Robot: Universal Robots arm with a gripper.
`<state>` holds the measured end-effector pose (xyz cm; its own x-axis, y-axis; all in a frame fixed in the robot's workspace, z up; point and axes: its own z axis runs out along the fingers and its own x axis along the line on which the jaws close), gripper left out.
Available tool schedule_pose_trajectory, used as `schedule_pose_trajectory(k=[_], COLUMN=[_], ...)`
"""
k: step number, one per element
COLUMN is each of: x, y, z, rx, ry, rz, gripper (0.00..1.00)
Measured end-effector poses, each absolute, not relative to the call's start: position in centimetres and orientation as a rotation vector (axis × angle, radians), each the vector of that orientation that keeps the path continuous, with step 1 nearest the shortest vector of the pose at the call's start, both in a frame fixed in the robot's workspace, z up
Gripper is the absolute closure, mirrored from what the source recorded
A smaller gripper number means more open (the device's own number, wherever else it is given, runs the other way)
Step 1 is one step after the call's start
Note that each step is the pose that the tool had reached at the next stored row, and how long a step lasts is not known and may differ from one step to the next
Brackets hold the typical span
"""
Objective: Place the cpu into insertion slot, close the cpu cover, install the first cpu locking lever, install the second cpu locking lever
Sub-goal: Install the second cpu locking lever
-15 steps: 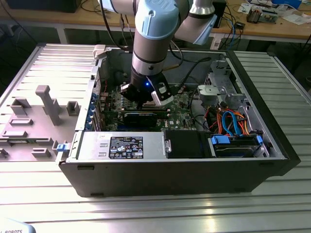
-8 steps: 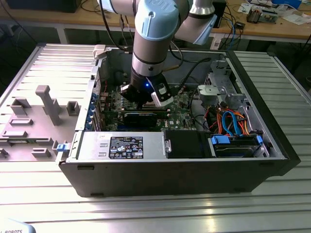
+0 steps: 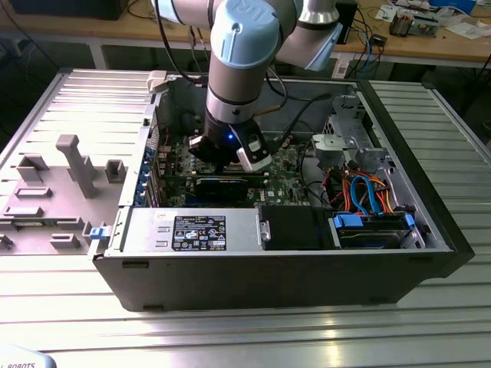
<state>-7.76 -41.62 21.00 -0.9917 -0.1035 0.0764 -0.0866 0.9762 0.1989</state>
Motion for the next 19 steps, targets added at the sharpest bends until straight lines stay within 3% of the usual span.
schedule_pose_trajectory(k=[19], x=[-8.48], y=[-41.61], z=[20.31], rx=[0.077], ry=[-3.039], rz=[-0.369], gripper=[0.89])
